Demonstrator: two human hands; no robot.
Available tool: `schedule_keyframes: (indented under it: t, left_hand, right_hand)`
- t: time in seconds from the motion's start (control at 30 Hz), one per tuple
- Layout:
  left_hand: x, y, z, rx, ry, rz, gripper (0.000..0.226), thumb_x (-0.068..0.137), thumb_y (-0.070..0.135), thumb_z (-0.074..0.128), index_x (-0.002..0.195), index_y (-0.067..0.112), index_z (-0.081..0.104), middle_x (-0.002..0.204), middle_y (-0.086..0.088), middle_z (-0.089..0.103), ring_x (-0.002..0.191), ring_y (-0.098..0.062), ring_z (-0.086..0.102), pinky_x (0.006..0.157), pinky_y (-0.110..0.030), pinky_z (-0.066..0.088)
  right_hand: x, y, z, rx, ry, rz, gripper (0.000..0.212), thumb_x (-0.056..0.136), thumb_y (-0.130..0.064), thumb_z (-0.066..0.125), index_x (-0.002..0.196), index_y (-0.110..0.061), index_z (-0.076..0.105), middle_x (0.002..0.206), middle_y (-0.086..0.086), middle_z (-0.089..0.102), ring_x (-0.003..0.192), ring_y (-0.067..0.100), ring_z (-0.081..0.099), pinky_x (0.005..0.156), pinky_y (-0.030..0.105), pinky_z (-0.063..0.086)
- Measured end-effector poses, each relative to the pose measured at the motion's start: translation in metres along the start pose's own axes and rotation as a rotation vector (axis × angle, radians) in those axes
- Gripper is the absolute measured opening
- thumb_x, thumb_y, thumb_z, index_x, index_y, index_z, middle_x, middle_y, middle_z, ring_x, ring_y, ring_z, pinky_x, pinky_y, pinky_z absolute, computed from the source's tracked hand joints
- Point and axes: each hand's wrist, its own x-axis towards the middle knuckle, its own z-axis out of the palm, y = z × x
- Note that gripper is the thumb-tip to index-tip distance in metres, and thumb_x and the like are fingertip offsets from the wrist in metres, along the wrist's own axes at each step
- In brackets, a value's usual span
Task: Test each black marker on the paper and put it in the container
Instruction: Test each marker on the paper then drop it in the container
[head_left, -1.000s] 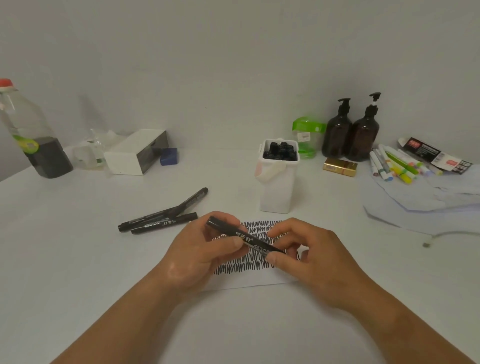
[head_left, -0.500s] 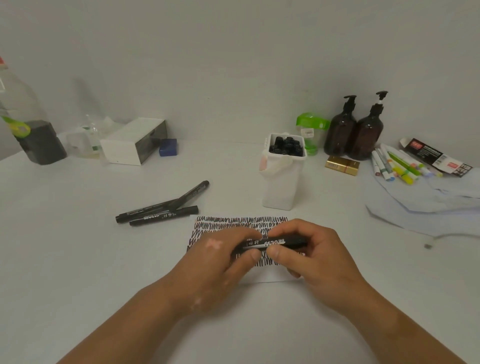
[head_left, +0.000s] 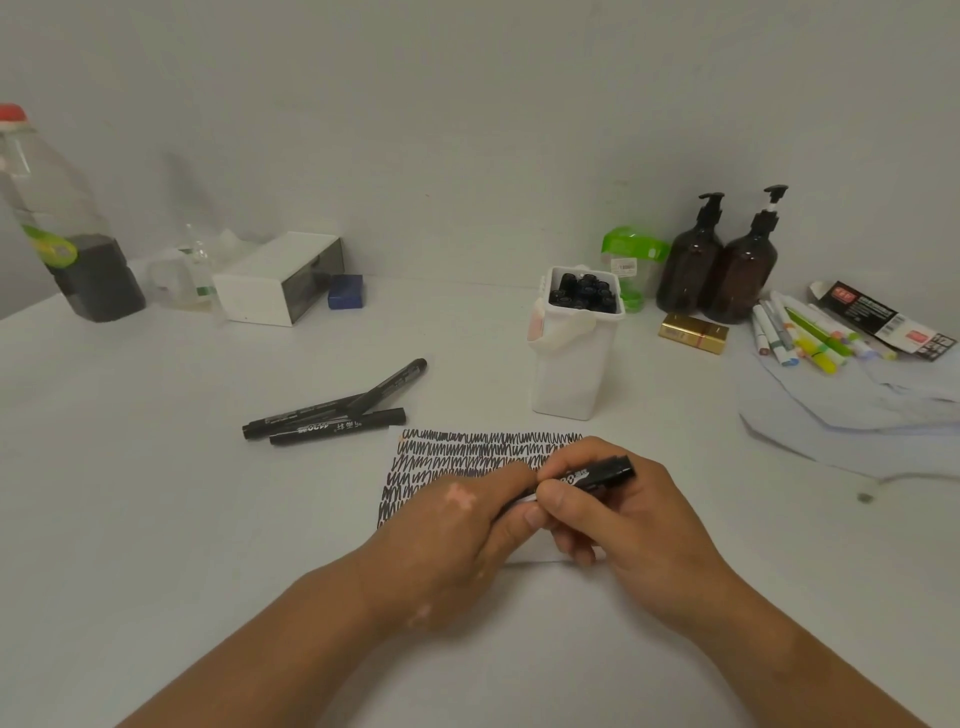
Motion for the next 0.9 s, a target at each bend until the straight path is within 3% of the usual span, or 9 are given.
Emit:
schedule_keyframes:
  t: [0.17,0.3,0.4,0.53,0.67,0.83,0.9]
  left_hand:
    - [0.0009,0.0049,-0.0032,-0.031,-0.011,0.033,0.016,0.105,0.033,0.043,0.105,0.029,0.059,0.084,0.035,0.062,0.072,0.013,0.056,0.067,-0.004,0.036]
    - [0.0007,0.0051,-0.0032,-0.046,-0.042,0.022,0.019,0.106,0.036,0.041,0.107,0.03,0.059,0.094,0.024,0.07,0.072,0.001,0.061,0.067,-0.015,0.043]
    - [0.0004,0.004,-0.0031,-0.037,-0.038,0.024,0.018,0.106,0.034,0.043,0.106,0.026,0.059,0.093,0.021,0.072,0.062,0.008,0.054,0.063,-0.007,0.035]
    - [0.0,0.0028,-0.0025,-0.051,-0.048,0.022,0.02,0.106,0.036,0.042,0.108,0.027,0.06,0.095,0.021,0.072,0.065,0.002,0.056,0.064,-0.011,0.038]
    - [0.0005,0.0017,-0.0017,-0.062,-0.038,0.042,0.018,0.106,0.035,0.043,0.106,0.029,0.06,0.094,0.022,0.072,0.065,0.01,0.056,0.064,-0.005,0.034]
    - [0.0013,0.0017,-0.0022,-0.082,-0.036,0.038,0.02,0.106,0.041,0.041,0.109,0.032,0.059,0.096,0.023,0.072,0.067,0.003,0.06,0.064,-0.011,0.04]
    - [0.0013,0.0022,-0.0022,-0.049,-0.022,0.05,0.02,0.105,0.043,0.041,0.112,0.035,0.059,0.092,0.029,0.069,0.058,0.001,0.055,0.06,-0.008,0.036]
  right_hand:
    - [-0.0011,0.0006,-0.0016,0.034,-0.021,-0.007,0.002,0.086,-0.017,0.071,0.088,-0.017,0.072,0.068,0.009,0.067,0.056,0.022,0.06,0.053,0.035,0.05]
    - [-0.0016,0.0004,-0.0021,0.055,-0.042,-0.019,0.002,0.087,-0.015,0.07,0.087,-0.016,0.072,0.068,0.008,0.065,0.056,0.022,0.059,0.055,0.034,0.051]
    - [-0.0012,0.0002,-0.002,0.071,-0.055,-0.021,0.003,0.085,-0.019,0.072,0.087,-0.016,0.072,0.069,0.008,0.066,0.056,0.021,0.06,0.056,0.033,0.052]
    - [-0.0011,-0.0002,-0.0013,0.083,-0.056,-0.015,0.015,0.079,-0.03,0.074,0.086,-0.017,0.072,0.069,0.008,0.065,0.056,0.022,0.059,0.056,0.032,0.052]
    - [-0.0011,-0.001,-0.0021,0.067,-0.054,-0.012,0.016,0.079,-0.031,0.074,0.086,-0.017,0.072,0.068,0.006,0.065,0.056,0.021,0.059,0.057,0.032,0.052]
    - [-0.0016,-0.0029,-0.0017,0.068,-0.052,-0.034,0.003,0.085,-0.015,0.071,0.086,-0.013,0.072,0.068,0.006,0.065,0.056,0.023,0.058,0.057,0.033,0.052]
    - [-0.0017,-0.0047,-0.0038,0.057,-0.057,-0.054,0.004,0.085,-0.013,0.07,0.087,-0.013,0.073,0.069,0.005,0.065,0.056,0.023,0.058,0.057,0.033,0.052]
